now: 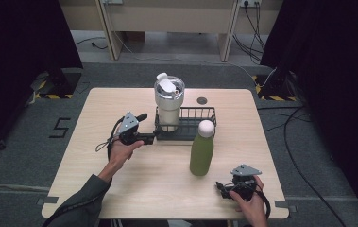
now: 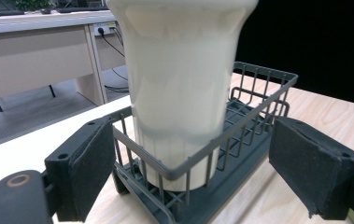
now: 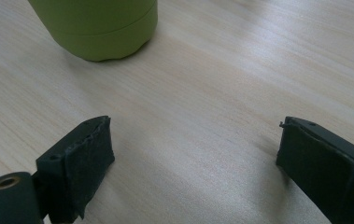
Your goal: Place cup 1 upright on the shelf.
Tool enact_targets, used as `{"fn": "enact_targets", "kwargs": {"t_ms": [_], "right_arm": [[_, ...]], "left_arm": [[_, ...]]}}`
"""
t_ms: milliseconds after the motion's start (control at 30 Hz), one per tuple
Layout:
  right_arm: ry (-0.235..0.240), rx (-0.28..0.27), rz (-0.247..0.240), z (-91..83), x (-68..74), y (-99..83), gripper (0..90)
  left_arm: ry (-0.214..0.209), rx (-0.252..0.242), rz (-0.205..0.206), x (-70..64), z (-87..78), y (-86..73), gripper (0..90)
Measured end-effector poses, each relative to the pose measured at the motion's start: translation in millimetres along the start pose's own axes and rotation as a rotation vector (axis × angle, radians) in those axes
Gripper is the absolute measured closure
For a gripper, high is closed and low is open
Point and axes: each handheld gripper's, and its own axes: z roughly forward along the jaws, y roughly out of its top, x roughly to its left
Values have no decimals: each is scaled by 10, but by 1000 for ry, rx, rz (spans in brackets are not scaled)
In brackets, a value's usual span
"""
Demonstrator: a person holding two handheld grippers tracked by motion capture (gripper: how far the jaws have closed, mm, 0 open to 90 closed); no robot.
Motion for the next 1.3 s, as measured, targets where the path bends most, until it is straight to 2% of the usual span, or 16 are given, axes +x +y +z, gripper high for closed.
{"fn": "enact_targets", "kwargs": {"t_ms": [433,900,967,1300], "right_arm": [[0,-5,-7,5,-5,0,105],[-2,-4,-6,4,-5,-1,104],[-2,-4,-5,4,-4,-1,104],[-2,-4,-6,4,-4,-1,104]], "left_arm": [[-2,0,-10,-8,-185,-40,146],[-13,49,3,-43,-311,-229,146],[-4,58,25,-55,-347,-254,146],[-18,90,18,-84,-435,-395,146]]}}
